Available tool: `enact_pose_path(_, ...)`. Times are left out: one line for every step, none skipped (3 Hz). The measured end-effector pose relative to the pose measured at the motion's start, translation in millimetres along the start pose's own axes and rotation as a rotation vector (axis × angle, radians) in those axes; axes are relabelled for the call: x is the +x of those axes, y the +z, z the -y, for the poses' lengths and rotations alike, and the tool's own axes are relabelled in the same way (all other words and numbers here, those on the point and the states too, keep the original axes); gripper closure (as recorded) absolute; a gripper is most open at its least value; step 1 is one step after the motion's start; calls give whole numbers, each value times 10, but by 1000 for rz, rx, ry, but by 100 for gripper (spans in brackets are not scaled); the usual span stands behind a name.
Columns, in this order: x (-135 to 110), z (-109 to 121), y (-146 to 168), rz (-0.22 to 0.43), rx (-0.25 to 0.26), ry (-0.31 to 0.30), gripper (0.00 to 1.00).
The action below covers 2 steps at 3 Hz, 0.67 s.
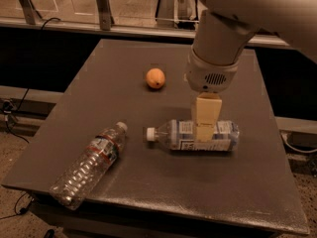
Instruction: Knock blue plastic bottle over
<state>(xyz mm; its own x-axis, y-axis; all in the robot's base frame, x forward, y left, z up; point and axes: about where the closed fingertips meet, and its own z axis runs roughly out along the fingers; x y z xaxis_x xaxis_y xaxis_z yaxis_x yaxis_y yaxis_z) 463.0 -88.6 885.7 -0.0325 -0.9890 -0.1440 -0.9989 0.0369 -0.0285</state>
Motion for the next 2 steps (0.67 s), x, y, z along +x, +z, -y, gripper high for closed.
enact_pose_path(-8,7,1,2,4,-46,0)
enact_pose_path(-9,7,1,2,5,-46,0)
